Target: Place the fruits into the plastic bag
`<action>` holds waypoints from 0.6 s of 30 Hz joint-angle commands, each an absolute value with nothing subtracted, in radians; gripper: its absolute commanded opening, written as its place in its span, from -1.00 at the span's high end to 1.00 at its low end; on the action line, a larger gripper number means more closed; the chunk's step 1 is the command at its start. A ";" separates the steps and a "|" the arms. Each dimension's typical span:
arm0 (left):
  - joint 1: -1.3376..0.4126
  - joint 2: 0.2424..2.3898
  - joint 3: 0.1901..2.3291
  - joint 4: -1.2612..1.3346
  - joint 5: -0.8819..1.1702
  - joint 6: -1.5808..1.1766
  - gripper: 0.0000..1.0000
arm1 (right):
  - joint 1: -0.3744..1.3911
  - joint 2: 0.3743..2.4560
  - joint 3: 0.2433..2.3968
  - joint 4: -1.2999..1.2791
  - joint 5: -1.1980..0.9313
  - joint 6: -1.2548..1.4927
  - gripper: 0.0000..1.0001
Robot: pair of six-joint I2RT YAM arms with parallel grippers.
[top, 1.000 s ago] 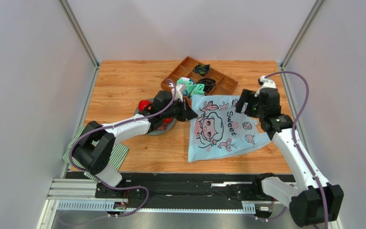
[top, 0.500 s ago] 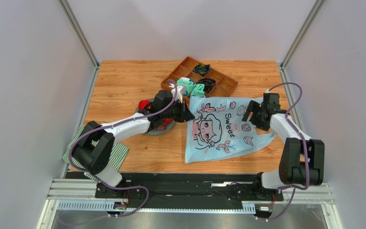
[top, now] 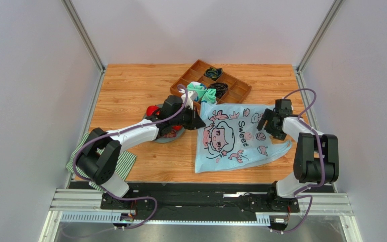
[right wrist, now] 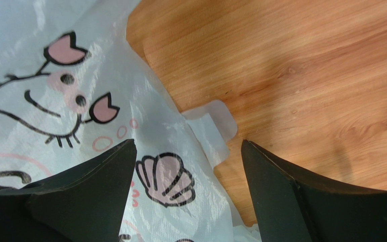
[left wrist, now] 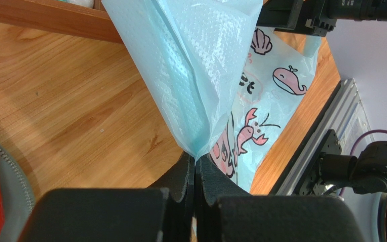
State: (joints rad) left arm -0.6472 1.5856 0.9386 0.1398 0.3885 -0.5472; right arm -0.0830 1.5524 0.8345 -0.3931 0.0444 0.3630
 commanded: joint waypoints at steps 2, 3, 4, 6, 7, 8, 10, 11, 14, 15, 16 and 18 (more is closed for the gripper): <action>-0.644 1.568 0.974 0.149 0.422 -0.505 1.00 | -0.087 1.608 0.888 -0.391 0.107 0.373 -0.67; -0.646 1.571 0.974 0.149 0.423 -0.505 1.00 | -0.087 1.614 0.890 -0.394 0.101 0.370 -0.66; -0.644 1.571 0.974 0.150 0.426 -0.506 1.00 | -0.087 1.618 0.890 -0.396 0.095 0.370 -0.63; -0.644 1.574 0.976 0.153 0.428 -0.506 1.00 | -0.087 1.634 0.891 -0.399 0.066 0.367 -0.58; -0.646 1.577 0.976 0.155 0.429 -0.509 1.00 | -0.087 1.638 0.891 -0.403 0.057 0.365 -0.57; -0.644 1.578 0.976 0.156 0.431 -0.511 1.00 | -0.087 1.646 0.893 -0.406 0.051 0.365 -0.56; -0.644 1.582 0.977 0.158 0.436 -0.512 1.00 | -0.087 1.660 0.894 -0.413 0.035 0.362 -0.51; -0.646 1.582 0.979 0.158 0.436 -0.512 1.00 | -0.087 1.664 0.894 -0.416 0.023 0.362 -0.48; -0.644 1.585 0.982 0.156 0.436 -0.512 1.00 | -0.087 1.671 0.890 -0.423 -0.020 0.360 -0.39; -0.644 1.583 0.982 0.158 0.436 -0.511 1.00 | -0.087 1.669 0.887 -0.428 -0.028 0.360 -0.37; -0.644 1.585 0.985 0.156 0.434 -0.511 1.00 | -0.087 1.666 0.876 -0.433 -0.037 0.360 -0.34; -0.644 1.583 0.986 0.153 0.433 -0.512 1.00 | -0.087 1.654 0.864 -0.433 -0.061 0.364 -0.33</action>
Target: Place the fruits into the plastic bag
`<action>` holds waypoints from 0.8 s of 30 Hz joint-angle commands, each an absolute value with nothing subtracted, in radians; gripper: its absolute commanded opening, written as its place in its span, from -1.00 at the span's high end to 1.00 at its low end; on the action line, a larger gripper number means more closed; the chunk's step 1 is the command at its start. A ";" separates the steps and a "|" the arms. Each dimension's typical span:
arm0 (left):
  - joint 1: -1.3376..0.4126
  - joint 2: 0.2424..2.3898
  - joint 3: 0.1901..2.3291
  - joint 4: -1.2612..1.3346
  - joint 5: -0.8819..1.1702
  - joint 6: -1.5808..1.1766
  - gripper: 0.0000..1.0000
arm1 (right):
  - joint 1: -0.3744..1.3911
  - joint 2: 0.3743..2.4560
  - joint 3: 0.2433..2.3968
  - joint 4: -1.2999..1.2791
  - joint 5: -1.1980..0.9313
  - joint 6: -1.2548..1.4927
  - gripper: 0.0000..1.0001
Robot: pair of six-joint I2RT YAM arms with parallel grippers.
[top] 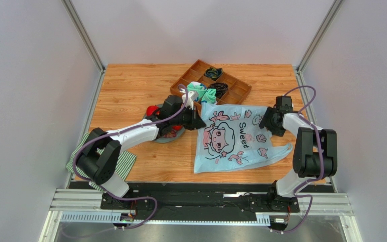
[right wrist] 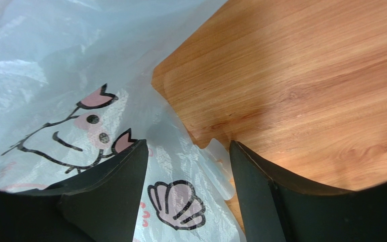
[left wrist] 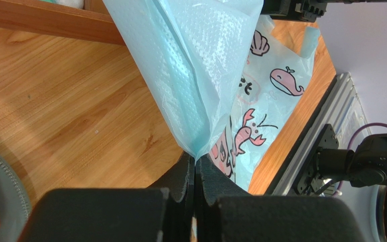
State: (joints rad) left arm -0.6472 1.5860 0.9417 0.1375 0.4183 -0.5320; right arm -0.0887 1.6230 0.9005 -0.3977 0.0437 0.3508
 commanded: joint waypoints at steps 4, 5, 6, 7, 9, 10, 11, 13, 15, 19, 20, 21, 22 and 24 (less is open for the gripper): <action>-0.644 1.583 0.996 0.150 0.430 -0.512 1.00 | -0.086 1.638 0.828 -0.433 -0.081 0.364 -0.31; -0.644 1.585 0.997 0.149 0.430 -0.512 1.00 | -0.086 1.635 0.825 -0.434 -0.093 0.364 -0.29; -0.643 1.585 0.999 0.150 0.431 -0.512 1.00 | -0.086 1.635 0.821 -0.433 -0.100 0.362 -0.28; -0.644 1.586 1.000 0.150 0.431 -0.512 1.00 | -0.086 1.634 0.815 -0.427 -0.098 0.364 -0.26; -0.643 1.588 1.003 0.150 0.434 -0.515 1.00 | -0.086 1.641 0.814 -0.428 -0.094 0.362 -0.17; -0.644 1.589 1.006 0.150 0.434 -0.517 1.00 | -0.084 1.646 0.816 -0.429 -0.098 0.362 -0.03; -0.644 1.591 1.006 0.150 0.434 -0.515 1.00 | -0.086 1.651 0.819 -0.430 -0.109 0.361 0.03; -0.644 1.591 1.006 0.150 0.434 -0.518 1.00 | -0.086 1.654 0.818 -0.425 -0.117 0.362 0.24; -0.644 1.589 1.005 0.149 0.434 -0.520 1.00 | -0.086 1.637 0.819 -0.426 -0.112 0.357 0.52; -0.643 1.577 0.997 0.147 0.446 -0.511 1.00 | -0.086 1.554 0.842 -0.452 -0.083 0.353 0.99; -0.644 1.574 0.996 0.152 0.457 -0.508 1.00 | -0.086 1.528 0.851 -0.471 -0.068 0.351 1.00; -0.644 1.569 0.993 0.153 0.460 -0.508 1.00 | -0.086 1.504 0.876 -0.480 -0.061 0.351 1.00; -0.644 1.566 0.986 0.161 0.466 -0.509 0.96 | -0.086 1.452 0.890 -0.494 -0.055 0.348 1.00; -0.644 1.560 0.982 0.169 0.483 -0.512 0.61 | -0.086 1.396 0.928 -0.527 -0.023 0.348 1.00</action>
State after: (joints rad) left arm -0.6472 1.5860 0.9699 0.1329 0.4385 -0.5285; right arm -0.0921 1.5421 0.8555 -0.4446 -0.0704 0.3511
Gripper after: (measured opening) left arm 0.067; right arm 0.006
